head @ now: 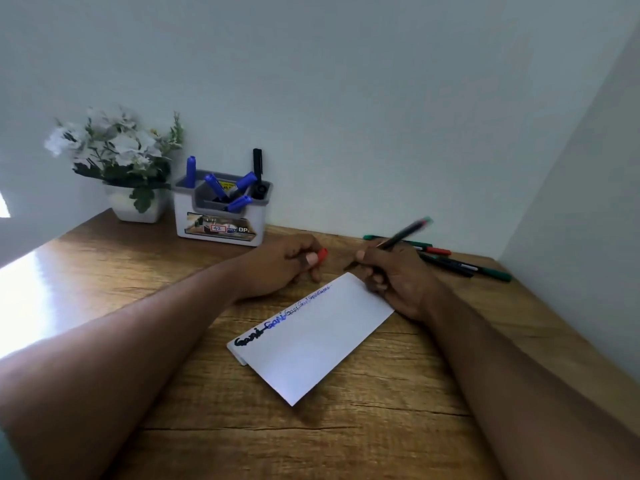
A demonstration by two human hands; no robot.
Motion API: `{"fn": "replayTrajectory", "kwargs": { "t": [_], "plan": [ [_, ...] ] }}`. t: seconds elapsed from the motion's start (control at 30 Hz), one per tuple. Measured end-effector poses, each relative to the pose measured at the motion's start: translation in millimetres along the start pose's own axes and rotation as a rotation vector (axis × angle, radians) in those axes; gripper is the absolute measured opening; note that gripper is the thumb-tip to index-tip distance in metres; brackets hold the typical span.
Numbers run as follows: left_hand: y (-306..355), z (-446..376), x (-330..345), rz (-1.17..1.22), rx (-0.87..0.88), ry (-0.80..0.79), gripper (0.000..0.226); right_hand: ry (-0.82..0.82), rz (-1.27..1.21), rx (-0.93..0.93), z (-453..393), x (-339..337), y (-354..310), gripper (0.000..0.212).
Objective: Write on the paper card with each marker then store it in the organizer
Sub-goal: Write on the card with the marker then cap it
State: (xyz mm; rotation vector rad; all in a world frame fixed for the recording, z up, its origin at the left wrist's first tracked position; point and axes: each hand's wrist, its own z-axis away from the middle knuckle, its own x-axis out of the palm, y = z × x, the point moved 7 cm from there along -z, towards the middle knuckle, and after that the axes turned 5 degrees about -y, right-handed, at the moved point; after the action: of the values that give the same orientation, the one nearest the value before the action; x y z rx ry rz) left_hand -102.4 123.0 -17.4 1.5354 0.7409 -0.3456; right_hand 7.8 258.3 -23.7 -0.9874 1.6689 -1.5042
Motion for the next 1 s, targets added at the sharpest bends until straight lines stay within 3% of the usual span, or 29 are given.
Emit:
{"fn": "replayTrajectory", "kwargs": {
  "t": [0.23, 0.47, 1.0],
  "plan": [
    [-0.6, -0.2, 1.7, 0.27, 0.022, -0.04, 0.017, -0.004, 0.182, 0.01, 1.9, 4.9, 3.2, 0.011],
    [-8.1, -4.7, 2.3, 0.265, -0.032, -0.082, 0.017, -0.06, 0.406, -0.045, 3.3, 15.1, -7.1, 0.016],
    [-8.2, -4.7, 2.5, 0.312, -0.061, -0.067, 0.028, -0.086, 0.471, -0.02, 3.2, 18.9, -4.5, 0.015]
  ]
}}
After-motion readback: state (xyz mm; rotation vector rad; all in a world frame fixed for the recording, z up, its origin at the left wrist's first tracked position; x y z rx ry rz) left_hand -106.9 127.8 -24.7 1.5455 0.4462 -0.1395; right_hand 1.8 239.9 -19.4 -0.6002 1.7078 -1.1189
